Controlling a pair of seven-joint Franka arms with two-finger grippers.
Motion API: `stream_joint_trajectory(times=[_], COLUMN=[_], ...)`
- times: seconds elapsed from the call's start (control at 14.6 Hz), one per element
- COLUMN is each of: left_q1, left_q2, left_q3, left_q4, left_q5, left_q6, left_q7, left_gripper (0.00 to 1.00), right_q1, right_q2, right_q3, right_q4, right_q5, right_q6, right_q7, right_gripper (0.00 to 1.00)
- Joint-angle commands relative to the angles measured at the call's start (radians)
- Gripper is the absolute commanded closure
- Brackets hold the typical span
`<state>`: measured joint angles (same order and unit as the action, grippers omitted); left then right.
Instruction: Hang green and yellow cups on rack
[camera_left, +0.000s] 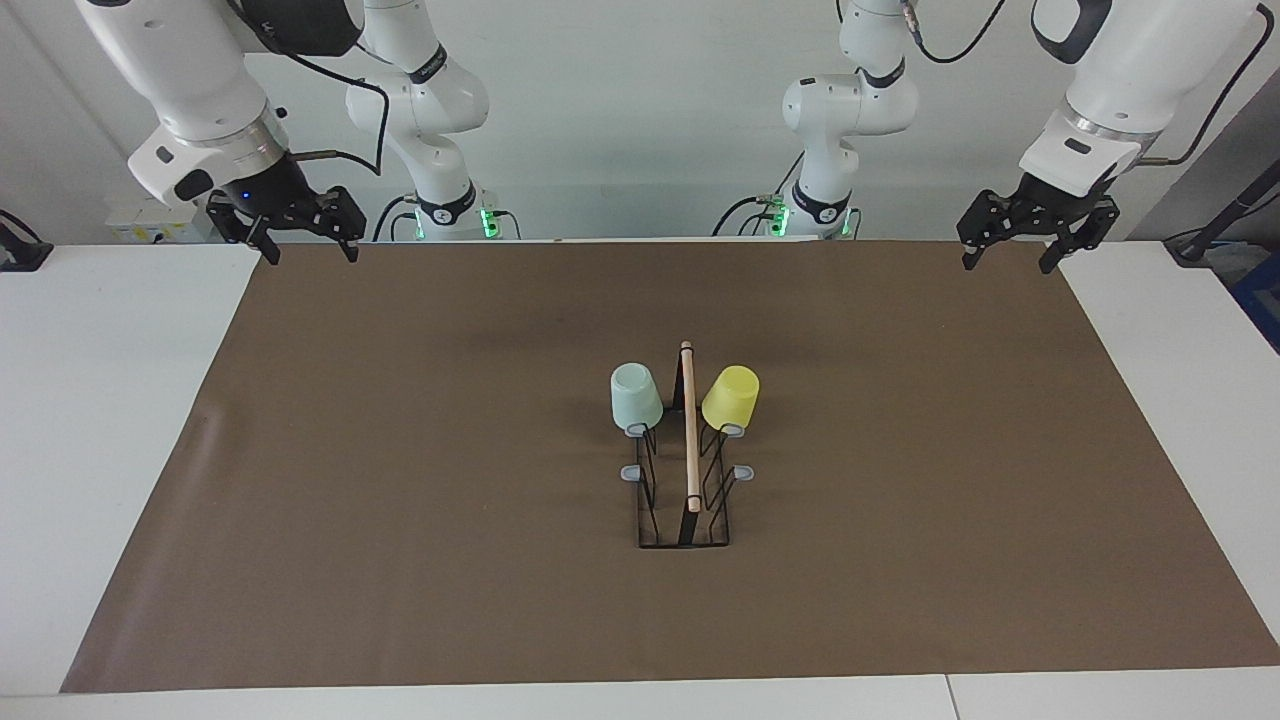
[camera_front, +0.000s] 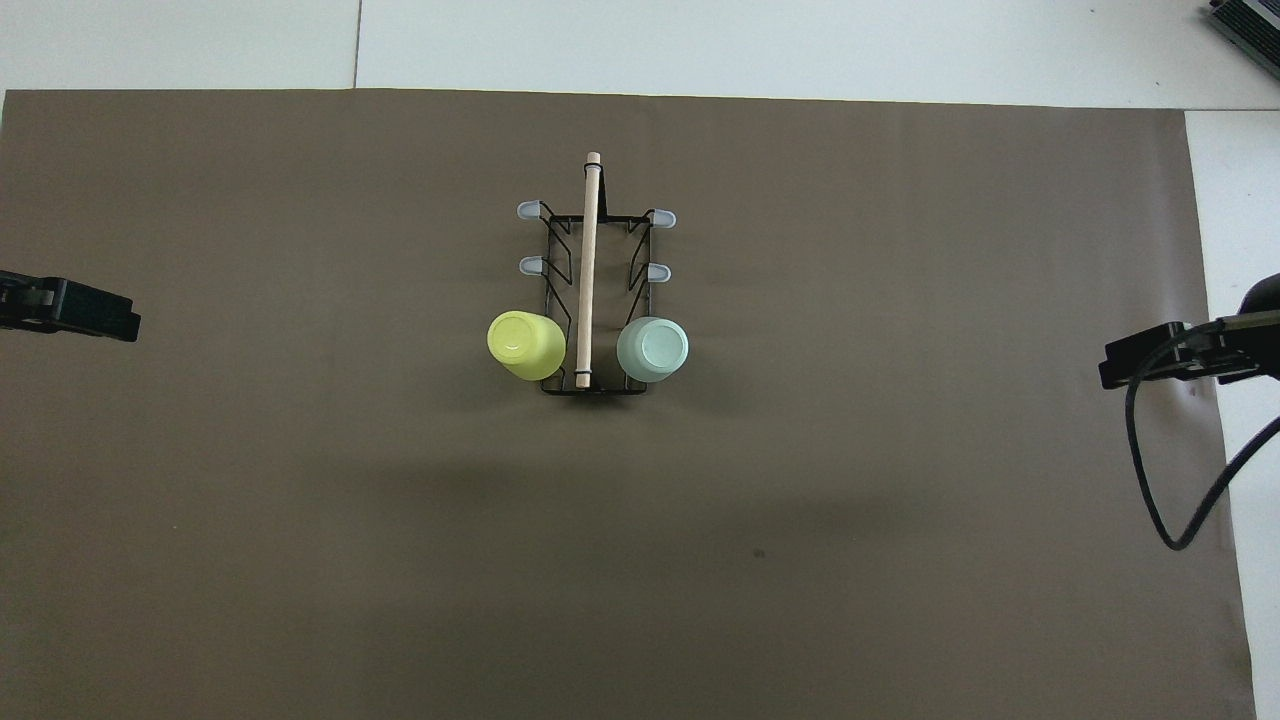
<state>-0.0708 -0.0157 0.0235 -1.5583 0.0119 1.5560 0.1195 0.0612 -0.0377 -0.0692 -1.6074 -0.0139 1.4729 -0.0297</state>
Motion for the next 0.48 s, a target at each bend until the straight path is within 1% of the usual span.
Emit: stream_joint_trajectory(times=[0.0,0.07,0.21,0.41], left_q1=[0.005,0.005,0.0,-0.009], left_q2=[-0.027,-0.027,-0.023,-0.02], left_q3=[-0.004,-0.004,-0.004,-0.008], left_q4=[-0.032,-0.032,-0.026,-0.028], left_q5=[0.014,0.014,0.014,-0.001], left_q6=[0.001,0.001,0.013,0.016], left_q7=[0.0,-0.001,0.0,0.005], left_gripper=[0.0,0.0,0.0,0.0], right_q1=[-0.003,-0.004,0.014,0.089], right_q2=[-0.021,-0.024,-0.076,-0.082], right_q3=[0.005,0.005,0.022,0.028], right_q4=[-0.029,-0.045,-0.153,-0.175], right_q5=[0.015,0.017,0.022,0.023], right_q6=[0.018,0.029,0.139,0.162], right_q7=[0.01,0.005,0.002,0.092], right_gripper=[0.0,0.0,0.0,0.0])
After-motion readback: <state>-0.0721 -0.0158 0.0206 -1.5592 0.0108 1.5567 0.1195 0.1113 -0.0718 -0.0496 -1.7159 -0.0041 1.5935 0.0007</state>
